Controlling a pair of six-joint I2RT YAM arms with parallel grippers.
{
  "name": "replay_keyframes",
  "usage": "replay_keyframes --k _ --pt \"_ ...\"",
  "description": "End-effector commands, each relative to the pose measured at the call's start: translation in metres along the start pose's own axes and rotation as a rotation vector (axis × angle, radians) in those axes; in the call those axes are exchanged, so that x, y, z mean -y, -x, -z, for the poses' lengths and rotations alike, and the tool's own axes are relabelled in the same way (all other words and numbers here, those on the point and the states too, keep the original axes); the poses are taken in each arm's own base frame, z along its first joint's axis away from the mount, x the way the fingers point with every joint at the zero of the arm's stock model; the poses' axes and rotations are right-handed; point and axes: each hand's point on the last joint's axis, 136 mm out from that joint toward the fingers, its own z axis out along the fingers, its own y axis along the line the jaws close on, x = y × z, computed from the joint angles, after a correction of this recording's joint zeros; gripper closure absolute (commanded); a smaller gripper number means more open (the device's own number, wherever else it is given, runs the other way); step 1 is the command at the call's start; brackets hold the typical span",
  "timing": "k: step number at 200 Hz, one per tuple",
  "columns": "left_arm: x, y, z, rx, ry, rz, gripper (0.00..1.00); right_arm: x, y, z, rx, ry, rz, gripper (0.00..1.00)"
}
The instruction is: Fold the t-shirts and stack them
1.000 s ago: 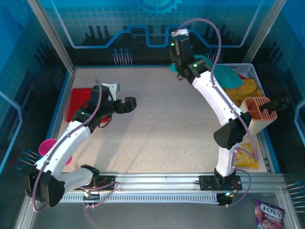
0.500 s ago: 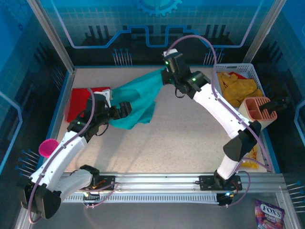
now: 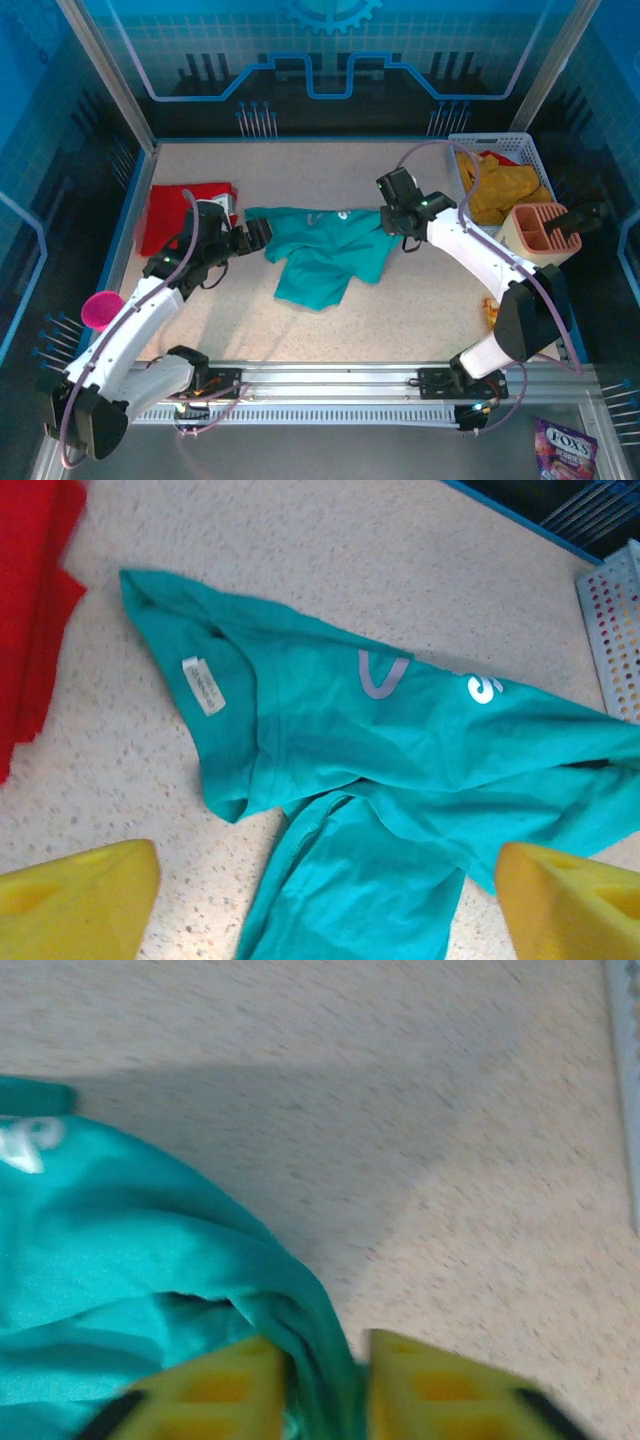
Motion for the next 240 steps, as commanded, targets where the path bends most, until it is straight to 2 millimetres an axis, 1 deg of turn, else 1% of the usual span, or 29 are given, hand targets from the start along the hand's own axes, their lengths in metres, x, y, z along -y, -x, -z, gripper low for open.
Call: replay_keyframes --k 1,5,8,20,30,41,64,70,73,77,81,104,117,133,152,172,181,185,192,198,203,206,220,230,233,238,239,240 --pt "-0.013 -0.015 -0.017 -0.04 0.049 0.07 0.24 0.019 -0.016 0.003 -0.03 -0.051 -0.002 0.16" --pt "-0.015 -0.017 -0.02 -0.045 0.052 0.079 0.26 0.017 -0.018 0.004 -0.027 -0.035 0.005 0.04" --pt "-0.016 -0.019 -0.023 -0.05 0.055 0.086 0.28 0.015 -0.019 0.006 -0.025 -0.021 0.011 0.0" --pt "-0.018 -0.025 -0.035 -0.07 0.056 0.124 0.33 0.005 -0.024 0.012 -0.014 0.049 0.025 0.0" --pt "-0.018 -0.032 -0.045 -0.099 0.046 0.161 0.34 -0.006 -0.033 0.017 -0.018 0.127 0.034 0.0" --pt "-0.018 -0.039 -0.058 -0.129 0.038 0.201 0.34 -0.023 -0.045 0.021 -0.039 0.238 0.029 0.0" --pt "-0.024 -0.056 -0.084 -0.178 0.044 0.281 0.35 -0.046 -0.075 0.02 -0.08 0.369 -0.022 0.01" --pt "-0.024 -0.058 -0.09 -0.188 0.037 0.301 0.34 -0.049 -0.084 0.017 -0.094 0.381 -0.036 0.01" --pt "-0.024 -0.061 -0.094 -0.196 0.035 0.311 0.34 -0.05 -0.084 0.016 -0.096 0.385 -0.044 0.01" --pt "-0.023 -0.062 -0.098 -0.203 0.025 0.324 0.34 -0.049 -0.096 0.01 -0.121 0.375 -0.046 0.01" --pt "-0.022 -0.063 -0.102 -0.208 0.017 0.337 0.34 -0.048 -0.102 0.006 -0.137 0.368 -0.052 0.01" --pt "-0.018 -0.071 -0.122 -0.239 -0.006 0.384 0.33 -0.04 -0.127 -0.016 -0.224 0.302 -0.094 0.0" --pt "-0.018 -0.074 -0.131 -0.242 -0.006 0.388 0.33 -0.039 -0.133 -0.025 -0.253 0.296 -0.125 0.01" --pt "-0.019 -0.079 -0.142 -0.253 0.003 0.392 0.33 -0.042 -0.134 -0.03 -0.266 0.306 -0.163 0.02" --pt "-0.019 -0.088 -0.154 -0.268 0.006 0.41 0.33 -0.052 -0.136 -0.035 -0.285 0.342 -0.213 0.02" --pt "-0.02 -0.096 -0.167 -0.273 0.006 0.428 0.42 -0.061 -0.139 -0.044 -0.316 0.364 -0.25 0.04" --pt "-0.022 -0.099 -0.172 -0.27 0.012 0.438 0.44 -0.064 -0.141 -0.048 -0.328 0.367 -0.261 0.06" --pt "-0.023 -0.099 -0.175 -0.269 0.016 0.442 0.47 -0.065 -0.141 -0.05 -0.332 0.366 -0.263 0.07" --pt "-0.025 -0.1 -0.178 -0.264 0.021 0.443 0.5 -0.067 -0.141 -0.054 -0.338 0.366 -0.263 0.09" --pt "-0.025 -0.099 -0.18 -0.255 0.024 0.44 0.56 -0.068 -0.141 -0.056 -0.342 0.366 -0.263 0.11" --pt "-0.026 -0.097 -0.181 -0.246 0.028 0.439 0.6 -0.068 -0.141 -0.059 -0.346 0.36 -0.263 0.14" --pt "-0.026 -0.096 -0.182 -0.24 0.028 0.438 0.64 -0.068 -0.141 -0.06 -0.347 0.357 -0.264 0.16" --pt "-0.025 -0.086 -0.183 -0.205 0.03 0.424 0.75 -0.065 -0.14 -0.064 -0.351 0.34 -0.268 0.26" --pt "-0.022 -0.077 -0.182 -0.185 0.033 0.4 0.81 -0.058 -0.137 -0.064 -0.339 0.322 -0.273 0.36" --pt "-0.021 -0.074 -0.181 -0.18 0.036 0.391 0.83 -0.056 -0.136 -0.064 -0.334 0.317 -0.272 0.43" --pt "-0.019 -0.068 -0.18 -0.17 0.039 0.377 0.88 -0.052 -0.133 -0.063 -0.323 0.311 -0.275 0.5" --pt "-0.018 -0.067 -0.179 -0.167 0.039 0.373 0.88 -0.05 -0.131 -0.063 -0.318 0.307 -0.276 0.53" --pt "-0.018 -0.065 -0.179 -0.165 0.04 0.37 0.89 -0.05 -0.131 -0.063 -0.318 0.307 -0.276 0.53"
